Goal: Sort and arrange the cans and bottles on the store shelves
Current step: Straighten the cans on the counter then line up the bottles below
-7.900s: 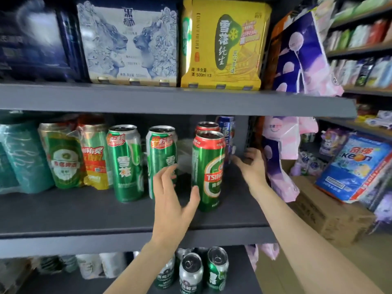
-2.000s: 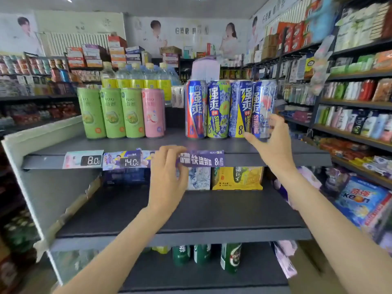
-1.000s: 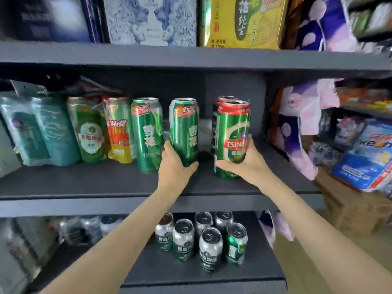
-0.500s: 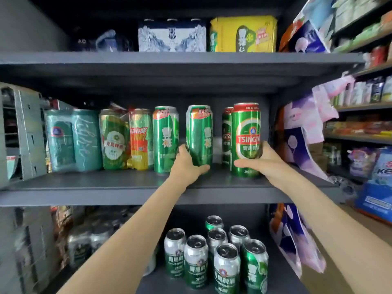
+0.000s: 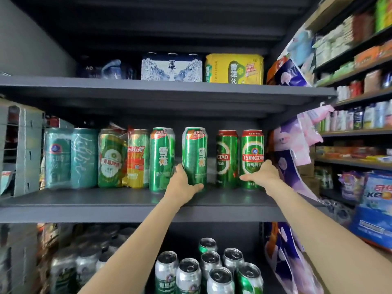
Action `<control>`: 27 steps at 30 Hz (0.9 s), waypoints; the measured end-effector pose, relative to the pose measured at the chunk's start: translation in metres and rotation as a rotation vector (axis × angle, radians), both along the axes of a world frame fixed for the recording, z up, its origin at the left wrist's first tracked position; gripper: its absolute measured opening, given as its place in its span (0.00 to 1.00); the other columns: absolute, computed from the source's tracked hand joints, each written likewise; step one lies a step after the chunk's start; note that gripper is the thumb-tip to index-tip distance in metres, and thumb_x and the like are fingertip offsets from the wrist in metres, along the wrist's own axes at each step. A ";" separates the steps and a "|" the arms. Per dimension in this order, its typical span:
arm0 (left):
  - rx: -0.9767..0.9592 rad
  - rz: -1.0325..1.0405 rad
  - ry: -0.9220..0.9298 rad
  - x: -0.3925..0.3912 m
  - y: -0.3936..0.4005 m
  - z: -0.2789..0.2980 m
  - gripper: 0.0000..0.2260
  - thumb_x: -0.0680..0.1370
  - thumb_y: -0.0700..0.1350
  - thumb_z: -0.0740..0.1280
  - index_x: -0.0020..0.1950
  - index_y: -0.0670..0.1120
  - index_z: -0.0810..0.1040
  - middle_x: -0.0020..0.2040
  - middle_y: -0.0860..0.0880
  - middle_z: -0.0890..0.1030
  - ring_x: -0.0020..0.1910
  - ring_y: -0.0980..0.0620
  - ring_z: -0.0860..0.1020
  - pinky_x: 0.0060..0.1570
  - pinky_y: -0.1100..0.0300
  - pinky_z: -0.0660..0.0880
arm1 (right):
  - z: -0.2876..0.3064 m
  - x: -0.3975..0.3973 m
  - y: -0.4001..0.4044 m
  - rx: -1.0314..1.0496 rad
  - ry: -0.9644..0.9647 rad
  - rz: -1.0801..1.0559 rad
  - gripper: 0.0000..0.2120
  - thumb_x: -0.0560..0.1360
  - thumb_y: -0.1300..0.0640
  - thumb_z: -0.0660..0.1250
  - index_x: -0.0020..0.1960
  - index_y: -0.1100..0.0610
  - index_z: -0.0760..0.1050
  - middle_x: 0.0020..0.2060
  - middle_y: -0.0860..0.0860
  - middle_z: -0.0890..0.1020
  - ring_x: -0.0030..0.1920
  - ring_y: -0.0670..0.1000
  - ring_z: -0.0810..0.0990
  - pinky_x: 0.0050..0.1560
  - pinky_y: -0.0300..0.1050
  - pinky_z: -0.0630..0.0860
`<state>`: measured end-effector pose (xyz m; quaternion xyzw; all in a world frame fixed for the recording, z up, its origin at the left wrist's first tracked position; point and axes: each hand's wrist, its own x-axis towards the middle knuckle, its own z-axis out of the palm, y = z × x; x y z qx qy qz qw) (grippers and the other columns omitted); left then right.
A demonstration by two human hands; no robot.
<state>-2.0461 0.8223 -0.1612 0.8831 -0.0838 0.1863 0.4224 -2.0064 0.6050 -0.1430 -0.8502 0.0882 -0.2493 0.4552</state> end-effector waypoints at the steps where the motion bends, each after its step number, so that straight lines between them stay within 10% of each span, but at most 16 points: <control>1: 0.007 0.008 -0.009 0.001 0.000 0.000 0.41 0.76 0.46 0.68 0.76 0.40 0.42 0.75 0.42 0.56 0.72 0.43 0.61 0.66 0.52 0.63 | -0.001 0.003 0.001 -0.009 -0.011 -0.024 0.40 0.64 0.57 0.78 0.68 0.66 0.60 0.64 0.61 0.70 0.64 0.60 0.70 0.62 0.53 0.70; 5: 0.000 0.029 0.014 0.007 -0.002 0.002 0.39 0.76 0.44 0.67 0.75 0.40 0.43 0.75 0.41 0.58 0.71 0.42 0.62 0.65 0.52 0.64 | -0.004 0.003 0.007 -0.033 -0.048 -0.088 0.43 0.65 0.55 0.77 0.70 0.65 0.56 0.66 0.63 0.65 0.65 0.63 0.67 0.63 0.57 0.68; 10: -0.016 0.027 0.034 0.013 -0.001 0.006 0.39 0.77 0.44 0.66 0.76 0.41 0.41 0.75 0.41 0.58 0.71 0.42 0.61 0.65 0.52 0.64 | 0.000 -0.018 0.031 -0.209 -0.556 -0.124 0.27 0.69 0.54 0.74 0.62 0.62 0.67 0.55 0.57 0.72 0.55 0.54 0.71 0.49 0.44 0.68; 14: -0.026 0.033 0.051 0.013 -0.003 0.004 0.39 0.77 0.44 0.67 0.76 0.40 0.42 0.74 0.41 0.60 0.70 0.43 0.63 0.64 0.52 0.64 | -0.009 -0.007 0.060 -0.228 -0.230 0.028 0.24 0.71 0.54 0.72 0.58 0.65 0.67 0.49 0.55 0.75 0.52 0.57 0.76 0.42 0.45 0.69; 19: -0.030 0.014 0.084 0.023 -0.002 0.008 0.40 0.77 0.44 0.67 0.75 0.40 0.39 0.75 0.41 0.58 0.72 0.43 0.61 0.66 0.55 0.62 | -0.011 0.007 0.070 -0.304 -0.173 -0.059 0.33 0.68 0.51 0.75 0.63 0.65 0.62 0.61 0.61 0.71 0.62 0.61 0.70 0.57 0.50 0.70; 27: -0.057 0.006 0.104 0.029 -0.002 0.010 0.41 0.77 0.44 0.67 0.75 0.41 0.39 0.75 0.41 0.57 0.72 0.43 0.60 0.67 0.54 0.61 | -0.005 0.006 0.071 -0.399 -0.141 -0.102 0.36 0.66 0.41 0.74 0.62 0.63 0.64 0.60 0.57 0.67 0.55 0.58 0.76 0.43 0.49 0.71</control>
